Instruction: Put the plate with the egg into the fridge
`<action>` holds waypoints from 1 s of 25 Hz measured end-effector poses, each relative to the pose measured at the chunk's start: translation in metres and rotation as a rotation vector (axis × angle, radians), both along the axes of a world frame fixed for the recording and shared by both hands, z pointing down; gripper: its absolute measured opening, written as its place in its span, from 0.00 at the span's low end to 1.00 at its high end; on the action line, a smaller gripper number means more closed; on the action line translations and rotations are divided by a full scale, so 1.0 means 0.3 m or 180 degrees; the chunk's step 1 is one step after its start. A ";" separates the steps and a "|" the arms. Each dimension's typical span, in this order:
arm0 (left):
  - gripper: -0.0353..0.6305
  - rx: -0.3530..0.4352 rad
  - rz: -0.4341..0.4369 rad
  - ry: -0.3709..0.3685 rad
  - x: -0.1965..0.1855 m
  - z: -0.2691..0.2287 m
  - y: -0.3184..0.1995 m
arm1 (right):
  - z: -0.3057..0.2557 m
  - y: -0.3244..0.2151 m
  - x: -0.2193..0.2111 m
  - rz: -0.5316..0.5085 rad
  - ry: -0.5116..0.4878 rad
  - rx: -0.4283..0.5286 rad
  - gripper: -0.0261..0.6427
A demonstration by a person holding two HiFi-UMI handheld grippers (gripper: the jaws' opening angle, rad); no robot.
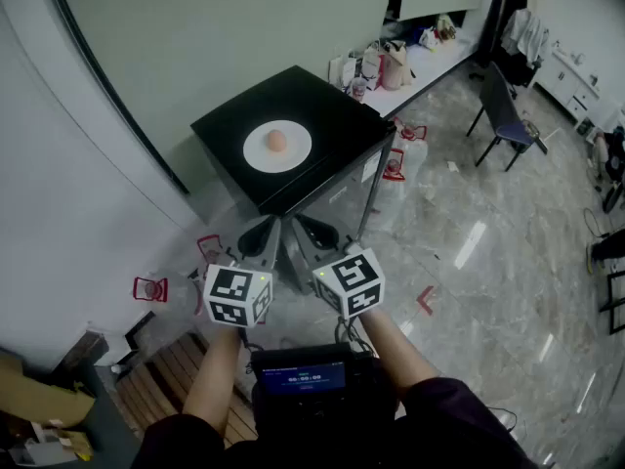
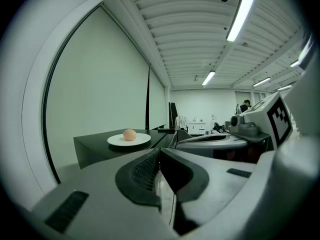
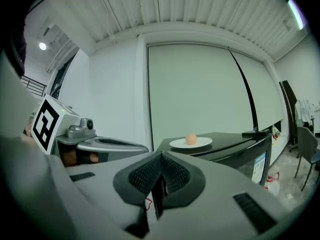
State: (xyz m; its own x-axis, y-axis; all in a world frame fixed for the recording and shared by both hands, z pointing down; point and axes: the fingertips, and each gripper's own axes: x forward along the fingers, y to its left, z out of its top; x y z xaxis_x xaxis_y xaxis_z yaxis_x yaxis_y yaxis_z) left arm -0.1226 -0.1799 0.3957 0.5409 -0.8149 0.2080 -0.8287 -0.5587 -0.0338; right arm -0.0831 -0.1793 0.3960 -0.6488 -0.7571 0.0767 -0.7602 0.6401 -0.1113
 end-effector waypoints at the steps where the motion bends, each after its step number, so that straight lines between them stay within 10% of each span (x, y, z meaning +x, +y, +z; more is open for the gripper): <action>1: 0.07 0.0001 -0.0001 0.0002 -0.004 0.001 -0.003 | -0.004 -0.003 -0.003 0.0014 -0.0010 -0.0003 0.05; 14: 0.07 -0.0138 -0.0091 0.0101 -0.067 0.087 0.004 | 0.046 -0.014 -0.004 0.0193 -0.0055 -0.0002 0.05; 25: 0.07 -0.0754 -0.0141 0.0115 -0.183 0.446 0.072 | 0.442 0.043 -0.011 0.0858 0.0287 -0.0574 0.05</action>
